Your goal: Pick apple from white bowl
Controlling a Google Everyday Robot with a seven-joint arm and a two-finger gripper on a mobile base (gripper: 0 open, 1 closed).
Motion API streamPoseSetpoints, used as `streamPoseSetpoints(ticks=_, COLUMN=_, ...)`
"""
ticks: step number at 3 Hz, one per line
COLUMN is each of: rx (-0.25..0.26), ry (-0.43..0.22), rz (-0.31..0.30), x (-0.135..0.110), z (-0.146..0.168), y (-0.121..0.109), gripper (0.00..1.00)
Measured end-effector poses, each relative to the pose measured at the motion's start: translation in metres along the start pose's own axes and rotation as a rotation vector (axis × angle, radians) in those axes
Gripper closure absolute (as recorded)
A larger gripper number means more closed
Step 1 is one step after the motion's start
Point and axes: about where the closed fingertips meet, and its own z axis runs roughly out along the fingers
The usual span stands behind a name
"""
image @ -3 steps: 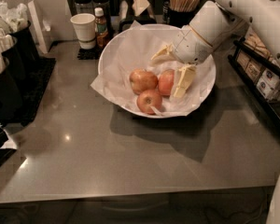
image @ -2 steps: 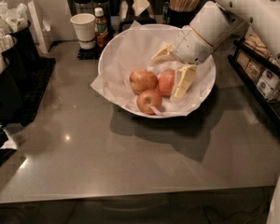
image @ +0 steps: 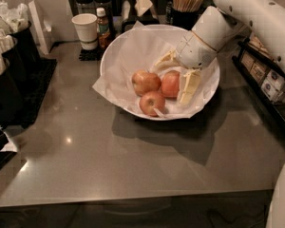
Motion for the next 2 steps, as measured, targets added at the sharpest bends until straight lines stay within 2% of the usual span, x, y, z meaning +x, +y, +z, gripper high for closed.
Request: streamPoseSetpoints(ticks=2, rx=-0.011, ry=-0.006, rz=0.022, x=0.0139, z=0.0062, y=0.0002, gripper=0.17)
